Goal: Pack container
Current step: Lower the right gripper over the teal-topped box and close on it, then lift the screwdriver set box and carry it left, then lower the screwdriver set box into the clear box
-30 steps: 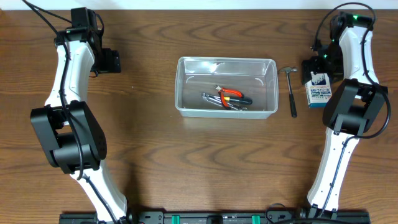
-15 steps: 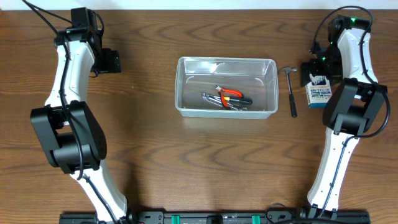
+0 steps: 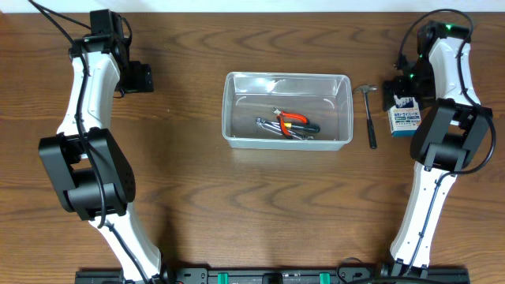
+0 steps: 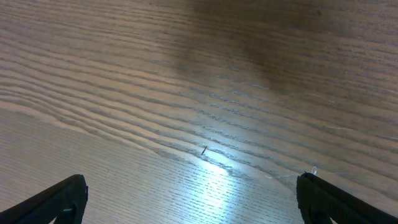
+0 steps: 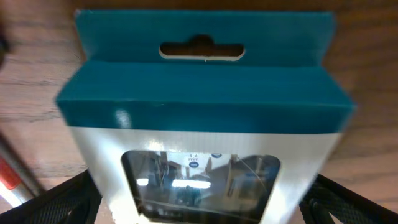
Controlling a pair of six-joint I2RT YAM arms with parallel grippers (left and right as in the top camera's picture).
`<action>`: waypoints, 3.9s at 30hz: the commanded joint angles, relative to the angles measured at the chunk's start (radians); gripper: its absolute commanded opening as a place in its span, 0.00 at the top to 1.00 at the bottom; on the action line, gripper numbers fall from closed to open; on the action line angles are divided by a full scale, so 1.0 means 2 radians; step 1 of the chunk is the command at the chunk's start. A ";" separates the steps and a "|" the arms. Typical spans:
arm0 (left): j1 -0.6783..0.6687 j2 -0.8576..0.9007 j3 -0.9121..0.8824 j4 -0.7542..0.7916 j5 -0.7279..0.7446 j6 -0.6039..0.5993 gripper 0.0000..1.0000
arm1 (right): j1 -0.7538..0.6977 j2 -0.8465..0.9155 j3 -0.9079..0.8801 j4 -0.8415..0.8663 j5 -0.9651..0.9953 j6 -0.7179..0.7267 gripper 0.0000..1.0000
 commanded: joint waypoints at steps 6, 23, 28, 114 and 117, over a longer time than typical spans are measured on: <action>0.000 0.009 -0.002 -0.001 -0.008 -0.001 0.02 | -0.003 0.009 -0.027 0.005 0.004 -0.001 0.00; 0.000 0.009 -0.002 -0.001 -0.008 -0.001 0.02 | -0.001 0.009 -0.027 0.011 0.002 0.004 0.09; 0.000 0.009 -0.002 -0.001 -0.008 -0.001 0.02 | -0.001 0.009 -0.027 0.013 -0.002 0.007 0.15; 0.000 0.009 -0.002 -0.001 -0.008 -0.001 0.02 | 0.319 -0.075 0.087 -0.115 -0.115 -0.172 0.17; 0.000 0.009 -0.002 -0.001 -0.008 -0.001 0.02 | 0.320 -0.075 0.080 -0.112 -0.115 -0.171 0.18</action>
